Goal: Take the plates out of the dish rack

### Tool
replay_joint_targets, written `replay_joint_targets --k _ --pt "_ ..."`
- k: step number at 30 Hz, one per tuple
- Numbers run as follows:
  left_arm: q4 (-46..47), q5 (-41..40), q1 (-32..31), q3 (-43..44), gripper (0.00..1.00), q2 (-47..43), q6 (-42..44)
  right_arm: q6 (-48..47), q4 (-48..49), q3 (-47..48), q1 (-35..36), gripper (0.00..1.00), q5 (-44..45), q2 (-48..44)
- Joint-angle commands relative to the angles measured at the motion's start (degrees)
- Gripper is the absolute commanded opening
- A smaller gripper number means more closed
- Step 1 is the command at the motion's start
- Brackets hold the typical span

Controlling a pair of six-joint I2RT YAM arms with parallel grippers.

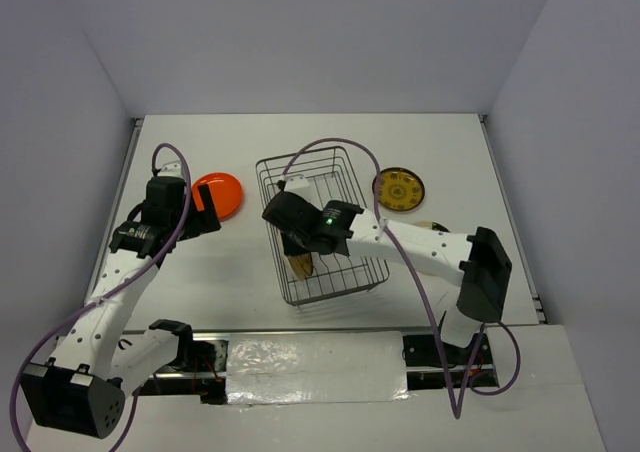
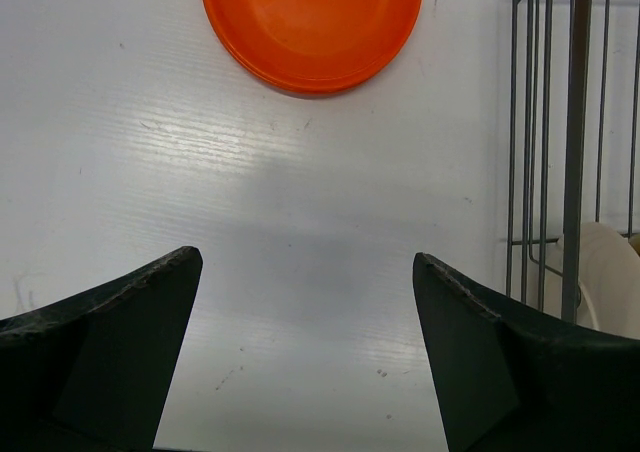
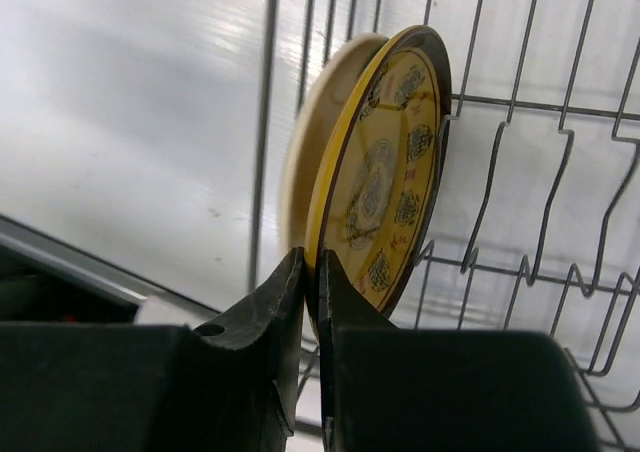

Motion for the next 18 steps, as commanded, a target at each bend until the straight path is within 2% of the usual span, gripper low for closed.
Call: replay_joint_targets --k 1,8,11,12,15,18 --pt "0.5 -0.6 -0.3 1.2 0.99 0.2 -0.7 3.1 -2.0 4.8 0.4 0.01 6.8 -10.2" --pt "0.4 -0.8 -0.3 1.3 0.99 0.5 -0.7 3.2 -3.4 4.6 -2.1 0.01 14.0 -24.7" --pt "0.4 -0.8 -0.3 1.3 0.99 0.8 -0.7 -1.6 -3.4 3.4 -9.5 0.01 12.2 -29.9" --pt "0.4 -0.7 -0.3 1.3 0.99 0.8 -0.7 -3.5 -2.8 3.0 -15.0 0.0 10.3 -30.1" --pt "0.4 -0.8 -0.3 1.2 1.0 0.9 -0.8 -12.4 -3.5 5.5 -24.4 0.0 9.3 -25.8" --pt "0.4 -0.8 -0.3 1.3 1.0 1.0 -0.8 -18.5 -7.5 10.2 -28.7 0.0 11.0 -16.5"
